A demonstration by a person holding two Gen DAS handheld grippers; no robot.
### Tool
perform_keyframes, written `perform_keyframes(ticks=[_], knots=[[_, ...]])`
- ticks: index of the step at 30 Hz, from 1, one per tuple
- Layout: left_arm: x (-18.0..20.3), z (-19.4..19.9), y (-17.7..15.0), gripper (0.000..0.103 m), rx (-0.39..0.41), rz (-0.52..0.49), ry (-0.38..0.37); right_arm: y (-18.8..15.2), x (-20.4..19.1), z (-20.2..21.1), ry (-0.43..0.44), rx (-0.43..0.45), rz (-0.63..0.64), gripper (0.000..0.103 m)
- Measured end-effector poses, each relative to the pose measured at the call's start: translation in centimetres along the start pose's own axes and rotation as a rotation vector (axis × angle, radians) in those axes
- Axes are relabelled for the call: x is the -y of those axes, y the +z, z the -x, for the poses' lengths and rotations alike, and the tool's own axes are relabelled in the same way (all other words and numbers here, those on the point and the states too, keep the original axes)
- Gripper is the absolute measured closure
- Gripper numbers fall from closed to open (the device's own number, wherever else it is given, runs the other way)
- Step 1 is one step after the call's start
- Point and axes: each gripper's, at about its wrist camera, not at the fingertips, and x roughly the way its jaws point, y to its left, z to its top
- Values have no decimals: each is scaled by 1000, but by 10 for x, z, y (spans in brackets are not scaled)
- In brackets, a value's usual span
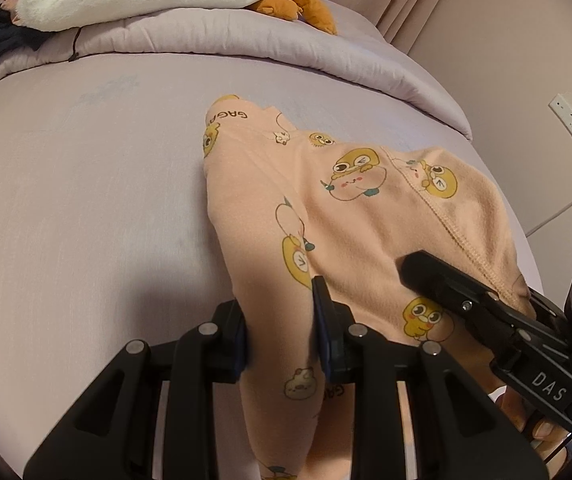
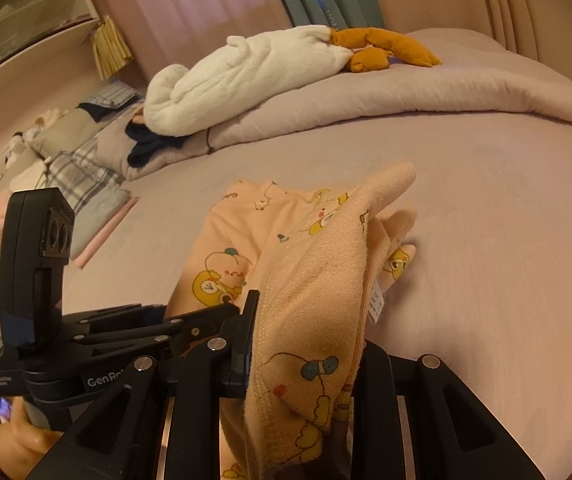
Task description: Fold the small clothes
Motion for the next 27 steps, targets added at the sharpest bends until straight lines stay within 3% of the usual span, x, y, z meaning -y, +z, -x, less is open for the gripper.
perform_keyframes(ticks=[14, 27], knots=[[6, 56, -39, 76, 45, 5, 12, -25, -37, 39, 29, 35, 61, 77], [-7, 84, -77, 76, 74, 47, 26, -47, -66, 47, 46, 30, 122, 77]])
